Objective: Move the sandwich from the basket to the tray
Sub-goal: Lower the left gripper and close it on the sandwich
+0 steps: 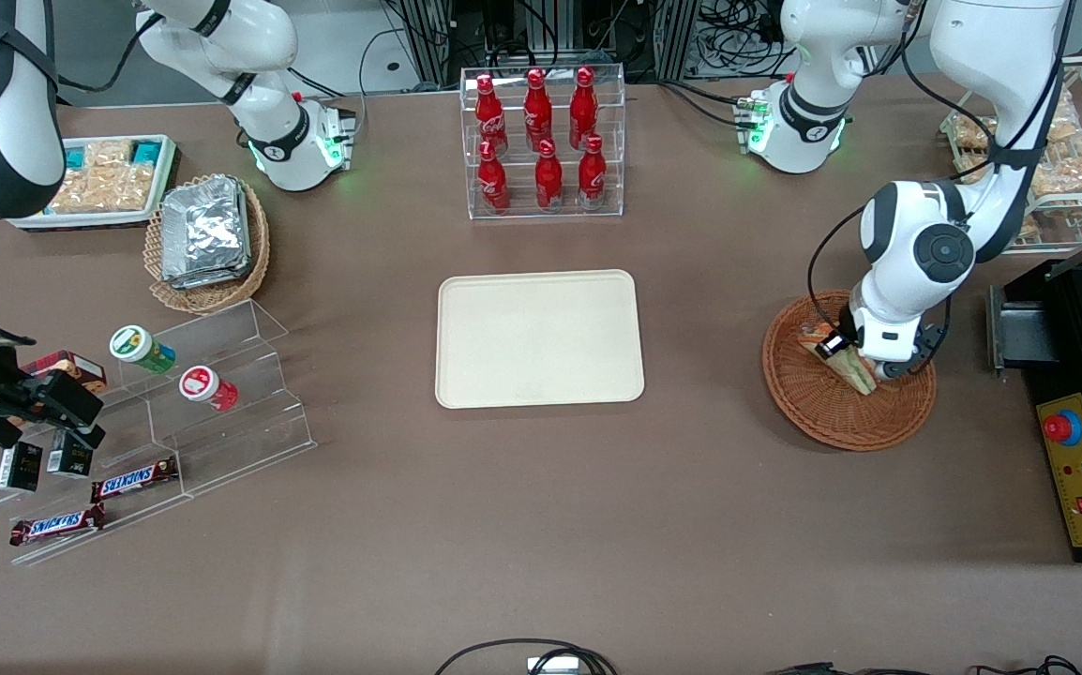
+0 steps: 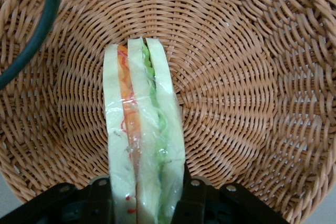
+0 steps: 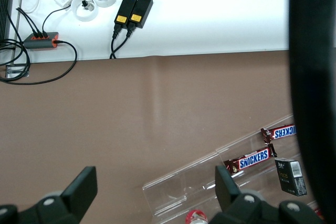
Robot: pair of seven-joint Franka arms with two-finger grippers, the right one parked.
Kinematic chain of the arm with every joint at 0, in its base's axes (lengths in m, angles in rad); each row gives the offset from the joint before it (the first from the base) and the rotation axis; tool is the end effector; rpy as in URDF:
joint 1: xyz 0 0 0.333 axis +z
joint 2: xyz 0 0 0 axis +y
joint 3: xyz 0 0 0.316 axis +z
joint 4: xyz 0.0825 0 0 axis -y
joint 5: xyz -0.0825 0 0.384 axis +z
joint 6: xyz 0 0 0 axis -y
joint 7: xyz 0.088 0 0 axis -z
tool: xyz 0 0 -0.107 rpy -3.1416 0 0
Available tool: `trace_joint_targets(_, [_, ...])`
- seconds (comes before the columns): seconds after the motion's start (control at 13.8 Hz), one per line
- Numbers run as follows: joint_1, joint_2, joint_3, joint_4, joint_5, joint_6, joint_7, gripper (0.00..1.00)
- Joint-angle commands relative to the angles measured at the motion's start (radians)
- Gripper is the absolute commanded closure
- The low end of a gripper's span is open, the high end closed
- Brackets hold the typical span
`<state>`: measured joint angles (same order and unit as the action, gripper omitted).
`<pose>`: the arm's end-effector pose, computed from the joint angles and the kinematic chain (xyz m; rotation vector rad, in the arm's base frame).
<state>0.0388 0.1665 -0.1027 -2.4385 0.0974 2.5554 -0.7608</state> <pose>0.4824 -0.0333 0.2323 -2.9449 -0.9359 0.0464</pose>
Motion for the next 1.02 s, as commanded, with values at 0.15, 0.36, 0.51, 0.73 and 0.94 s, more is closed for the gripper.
trace_joint_targets(0.15, [0.003, -0.088, -0.005, 0.006, 0.018, -0.095, -0.025, 1.0])
trace_joint_targets(0.36, [-0.008, -0.13, -0.012, 0.085, 0.022, -0.216, -0.015, 1.0])
trace_joint_targets(0.51, [-0.008, -0.13, -0.057, 0.185, 0.022, -0.335, -0.014, 1.0])
trace_joint_targets(0.73, [-0.008, -0.113, -0.119, 0.347, 0.018, -0.504, -0.02, 1.0])
trace_joint_targets(0.94, [-0.008, -0.087, -0.23, 0.403, 0.011, -0.509, -0.049, 1.0])
